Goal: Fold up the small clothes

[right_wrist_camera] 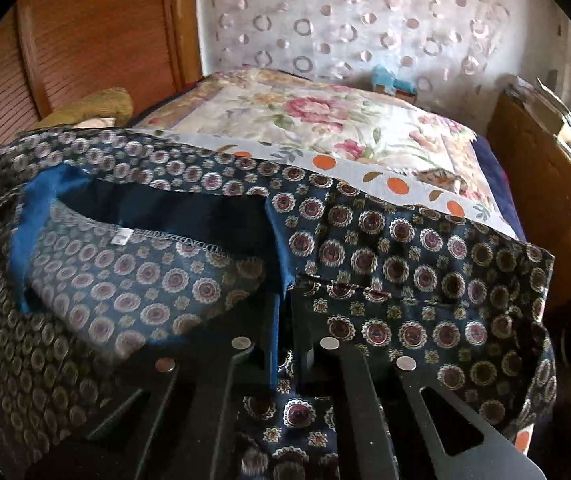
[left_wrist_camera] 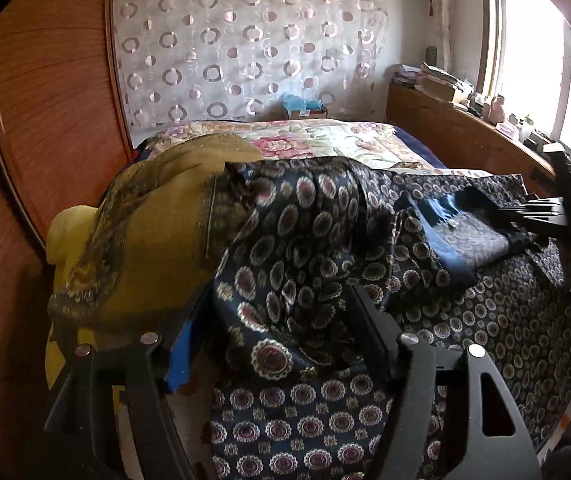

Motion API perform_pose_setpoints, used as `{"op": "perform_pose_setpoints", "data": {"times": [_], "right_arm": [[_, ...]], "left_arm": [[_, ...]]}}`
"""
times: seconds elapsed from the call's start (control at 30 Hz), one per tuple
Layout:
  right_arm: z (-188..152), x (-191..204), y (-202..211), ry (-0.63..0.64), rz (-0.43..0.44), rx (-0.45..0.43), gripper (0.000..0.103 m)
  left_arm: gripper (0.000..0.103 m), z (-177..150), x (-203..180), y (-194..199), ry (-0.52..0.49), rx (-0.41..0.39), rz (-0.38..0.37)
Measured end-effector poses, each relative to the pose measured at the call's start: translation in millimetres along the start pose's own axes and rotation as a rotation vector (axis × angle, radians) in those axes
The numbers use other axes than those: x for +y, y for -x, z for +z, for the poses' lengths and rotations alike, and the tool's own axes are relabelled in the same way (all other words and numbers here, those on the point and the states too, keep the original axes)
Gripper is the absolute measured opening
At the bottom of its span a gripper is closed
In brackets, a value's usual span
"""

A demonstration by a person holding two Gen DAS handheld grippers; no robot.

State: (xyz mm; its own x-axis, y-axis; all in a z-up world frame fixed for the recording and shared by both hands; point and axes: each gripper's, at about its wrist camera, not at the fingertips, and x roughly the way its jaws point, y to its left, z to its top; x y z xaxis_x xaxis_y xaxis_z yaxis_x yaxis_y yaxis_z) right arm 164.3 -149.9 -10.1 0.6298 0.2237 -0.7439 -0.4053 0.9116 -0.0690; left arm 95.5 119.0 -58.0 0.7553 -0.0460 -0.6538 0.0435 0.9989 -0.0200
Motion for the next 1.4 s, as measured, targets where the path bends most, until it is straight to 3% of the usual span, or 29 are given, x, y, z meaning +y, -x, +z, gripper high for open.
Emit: {"op": "perform_pose_setpoints", "data": {"times": [0.2,0.33,0.53,0.63,0.83,0.9,0.97,1.07,1.13,1.2,1.23,1.4], "right_arm": [[-39,-1,74,0.002,0.016,-0.168,0.003],[-75,2,118,-0.023,0.037,-0.22,0.003],[-119,13,139,-0.035,0.043,-0.204,0.003],[-126,13,129,-0.039,0.052,-0.173,0.003],[-132,15,157,-0.042,0.064,-0.137,0.008],[-134,12,168,-0.041,0.057,-0.141,0.012],[-135,9,169,-0.041,0.033,-0.14,0.027],[-142,-1,188,-0.058,0.016,-0.164,0.038],[-140,-11,199,-0.071,-0.006,-0.179,0.04],[-132,-26,205,-0.091,-0.037,-0.193,0.043],[-128,-32,206,-0.099,-0.047,-0.199,0.044],[-96,-62,177,-0.114,-0.11,-0.146,0.045]], "left_arm": [[0.069,-5,1,4,0.021,-0.011,-0.013],[0.069,-9,4,9,0.038,-0.017,-0.023],[0.069,-13,10,9,0.052,-0.012,-0.017],[0.069,-13,12,10,0.066,-0.014,-0.025],[0.068,-16,13,15,0.072,-0.026,-0.052],[0.059,-16,12,15,0.073,-0.022,-0.063],[0.054,-18,11,14,0.069,-0.012,-0.067],[0.041,-20,7,14,0.063,-0.002,-0.074],[0.032,-23,6,13,0.06,0.009,-0.073],[0.013,-24,3,10,0.052,0.024,-0.072],[0.008,-25,2,9,0.051,0.032,-0.07],[0.002,-30,-4,19,0.039,0.031,-0.085]]}}
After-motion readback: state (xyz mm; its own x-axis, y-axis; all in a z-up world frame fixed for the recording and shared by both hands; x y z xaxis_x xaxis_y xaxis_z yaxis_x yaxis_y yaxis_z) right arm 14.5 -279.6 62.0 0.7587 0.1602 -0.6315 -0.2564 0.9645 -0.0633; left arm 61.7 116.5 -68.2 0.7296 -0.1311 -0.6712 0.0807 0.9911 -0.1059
